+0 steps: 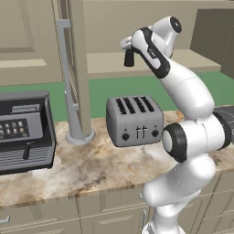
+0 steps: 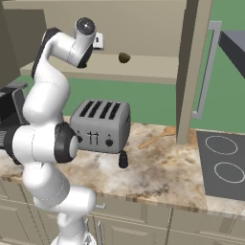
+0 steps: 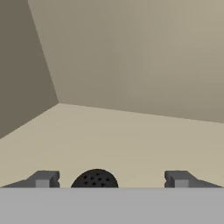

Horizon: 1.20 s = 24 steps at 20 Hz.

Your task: Pick the shaker and shaker from the counter and place them in the cabinet.

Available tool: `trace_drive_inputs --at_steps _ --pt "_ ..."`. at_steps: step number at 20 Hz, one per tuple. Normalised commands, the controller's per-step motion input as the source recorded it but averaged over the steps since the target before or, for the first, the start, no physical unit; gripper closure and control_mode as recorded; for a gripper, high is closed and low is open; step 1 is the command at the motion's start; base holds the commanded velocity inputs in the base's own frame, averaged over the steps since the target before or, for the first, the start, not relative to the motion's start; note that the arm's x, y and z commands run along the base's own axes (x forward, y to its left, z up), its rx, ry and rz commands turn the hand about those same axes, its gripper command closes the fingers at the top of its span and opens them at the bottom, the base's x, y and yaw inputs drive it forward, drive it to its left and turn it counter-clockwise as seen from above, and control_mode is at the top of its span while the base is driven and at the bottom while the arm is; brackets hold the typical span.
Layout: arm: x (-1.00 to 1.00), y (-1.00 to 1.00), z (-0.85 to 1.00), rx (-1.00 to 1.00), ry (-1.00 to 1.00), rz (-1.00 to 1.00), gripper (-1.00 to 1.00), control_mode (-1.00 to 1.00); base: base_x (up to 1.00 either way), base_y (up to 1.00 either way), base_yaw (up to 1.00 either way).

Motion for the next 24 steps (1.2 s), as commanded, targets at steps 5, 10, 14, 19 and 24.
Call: trace_drive_inputs --at_steps 5,10,14,19,24 --pt "-0.70 -0.20 0.00 0.00 0.00 0.02 -1.00 -1.00 0.00 0.00 0.00" --pt "-1.00 -0.43 -0.32 -0.06 0.00 0.07 -1.00 -1.00 0.00 0.00 0.00" --pt "-1.00 -0.46 -0.65 -0.09 0.00 0.09 -1.00 -1.00 0.00 0.00 0.00" --pt "-0.96 -0.54 -0.90 -0.07 0.01 0.11 -1.00 -1.00 0.00 0.00 0.00" --pt "-0.81 -0.55 -1.00 -0.08 0.06 0.10 -1.00 -1.00 0.00 0.00 0.00"
